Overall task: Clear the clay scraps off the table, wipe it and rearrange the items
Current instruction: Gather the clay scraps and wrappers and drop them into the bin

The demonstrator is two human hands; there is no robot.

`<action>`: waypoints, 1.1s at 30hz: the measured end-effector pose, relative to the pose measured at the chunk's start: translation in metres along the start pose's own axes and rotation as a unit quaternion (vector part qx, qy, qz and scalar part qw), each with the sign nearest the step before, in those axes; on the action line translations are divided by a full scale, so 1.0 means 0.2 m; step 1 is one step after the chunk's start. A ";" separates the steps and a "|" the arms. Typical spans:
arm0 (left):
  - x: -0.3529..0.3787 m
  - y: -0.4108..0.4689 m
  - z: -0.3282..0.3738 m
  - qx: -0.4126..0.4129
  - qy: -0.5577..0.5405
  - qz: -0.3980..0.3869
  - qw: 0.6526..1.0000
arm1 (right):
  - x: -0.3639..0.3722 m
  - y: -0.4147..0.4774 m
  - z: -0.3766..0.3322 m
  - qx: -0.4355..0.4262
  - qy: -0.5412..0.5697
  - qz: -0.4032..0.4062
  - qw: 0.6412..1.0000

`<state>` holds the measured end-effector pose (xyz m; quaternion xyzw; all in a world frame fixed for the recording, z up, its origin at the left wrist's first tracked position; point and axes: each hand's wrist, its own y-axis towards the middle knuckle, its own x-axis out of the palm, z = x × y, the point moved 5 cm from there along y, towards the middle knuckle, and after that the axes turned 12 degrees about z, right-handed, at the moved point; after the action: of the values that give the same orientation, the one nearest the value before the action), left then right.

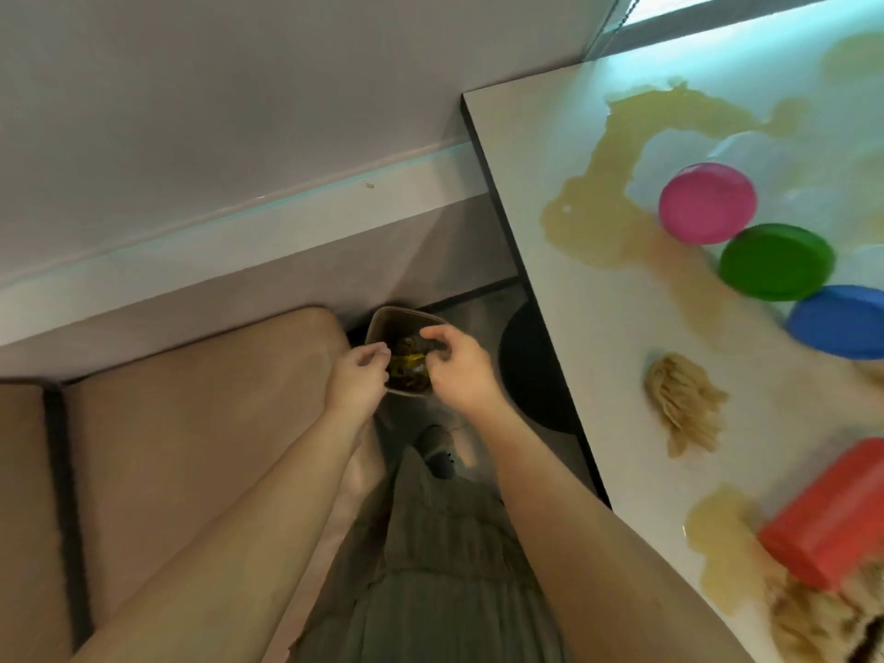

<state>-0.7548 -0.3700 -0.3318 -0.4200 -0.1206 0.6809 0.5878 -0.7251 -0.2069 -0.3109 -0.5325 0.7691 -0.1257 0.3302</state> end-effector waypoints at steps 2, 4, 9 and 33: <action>-0.03 -0.20 0.07 0.013 -0.006 -0.007 1.000 | -0.10 -0.16 -0.11 -0.046 -0.009 -0.007 0.999; -0.05 -0.41 0.13 0.027 -0.012 -0.017 0.999 | -0.24 -0.32 -0.22 -0.104 -0.016 0.014 0.994; -0.01 -0.83 0.25 0.050 -0.020 -0.054 0.997 | -0.74 -0.61 -0.34 -0.209 -0.038 0.196 0.957; 0.27 -1.55 0.41 0.140 0.069 -0.179 0.971 | -1.29 -0.96 0.11 -0.166 -0.095 0.366 0.911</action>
<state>-0.5940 -0.2071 -0.1011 -0.3506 -0.0566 0.5442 0.7601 -0.5144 -0.0482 -0.1256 -0.2705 0.8850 0.1845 0.3310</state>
